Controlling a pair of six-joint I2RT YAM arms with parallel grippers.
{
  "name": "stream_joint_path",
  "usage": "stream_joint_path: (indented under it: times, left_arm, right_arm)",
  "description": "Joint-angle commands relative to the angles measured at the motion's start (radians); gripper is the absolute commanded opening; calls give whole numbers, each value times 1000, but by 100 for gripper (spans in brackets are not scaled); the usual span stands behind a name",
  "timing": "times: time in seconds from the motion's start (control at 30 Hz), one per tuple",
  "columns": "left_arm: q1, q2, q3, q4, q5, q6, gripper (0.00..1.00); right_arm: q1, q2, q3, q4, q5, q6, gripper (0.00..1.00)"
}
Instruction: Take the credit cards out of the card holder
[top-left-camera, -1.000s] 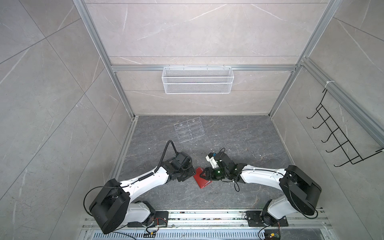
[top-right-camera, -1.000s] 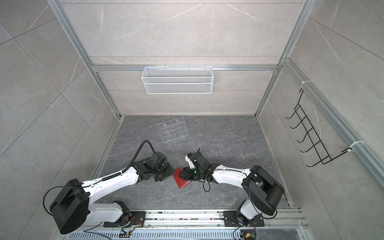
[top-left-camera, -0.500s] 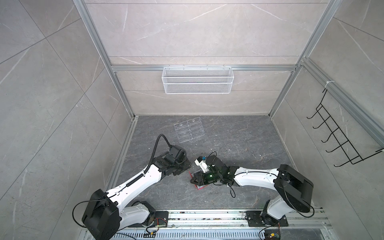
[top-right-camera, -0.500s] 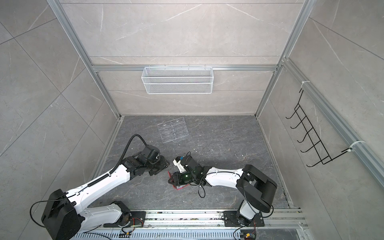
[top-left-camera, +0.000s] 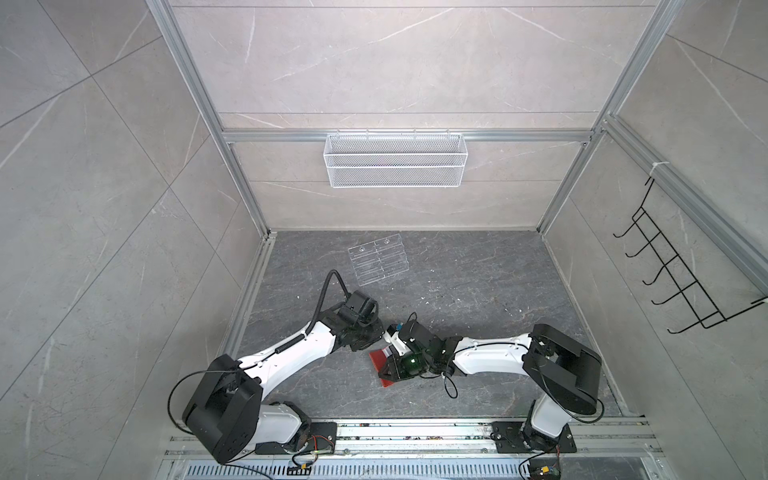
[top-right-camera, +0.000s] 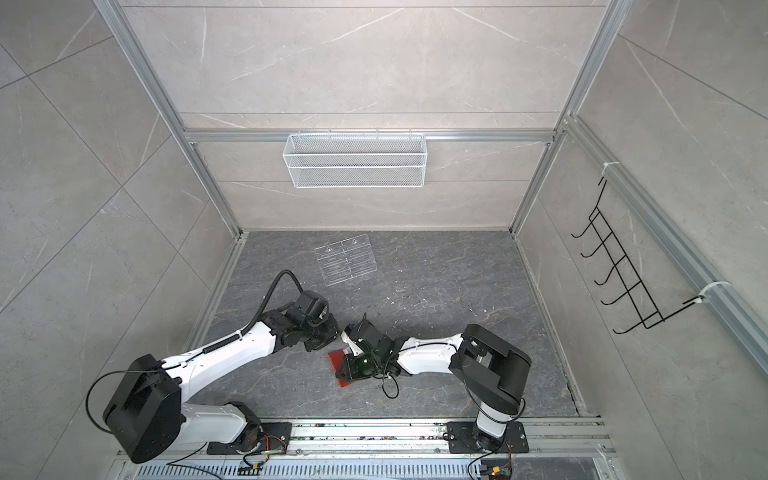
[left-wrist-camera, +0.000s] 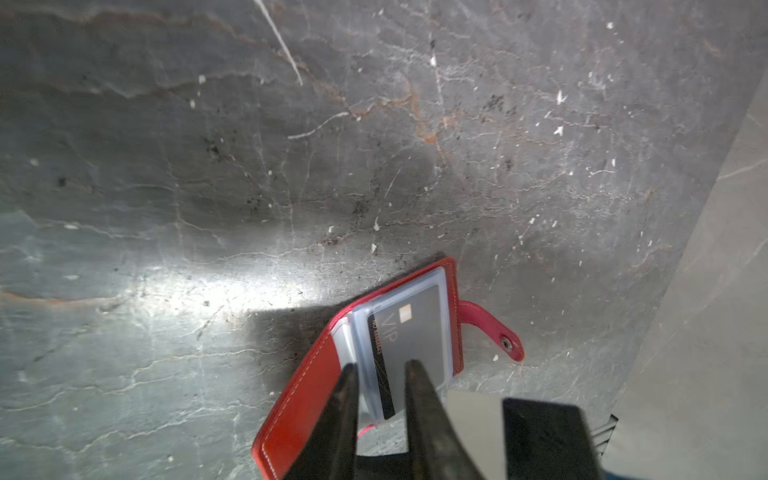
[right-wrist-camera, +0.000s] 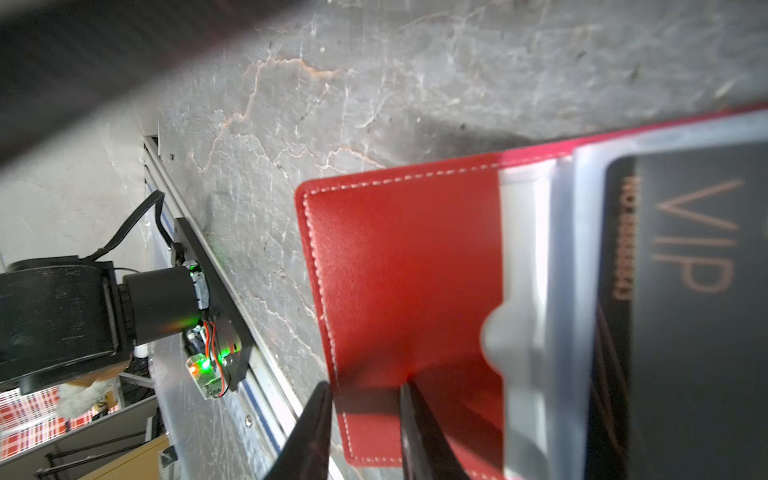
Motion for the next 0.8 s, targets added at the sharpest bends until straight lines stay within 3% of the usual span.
stream_joint_path:
  times: [0.0, 0.33, 0.43, 0.57, 0.77]
  left_arm:
    - [-24, 42, -44, 20, 67, -21, 18]
    - [-57, 153, -83, 61, 79, -31, 6]
    - [-58, 168, -101, 72, 71, -36, 5]
    - [-60, 167, -118, 88, 60, -41, 3]
    - [-69, 176, -115, 102, 56, -33, 2]
  right_arm:
    - [6, -5, 0, 11, 53, 11, 30]
    - [6, -73, 1, -55, 71, 6, 31]
    - [5, -145, 4, -179, 142, -14, 31]
    - [-37, -220, 7, -359, 231, -45, 38]
    - [-116, -190, 55, -423, 210, -146, 52]
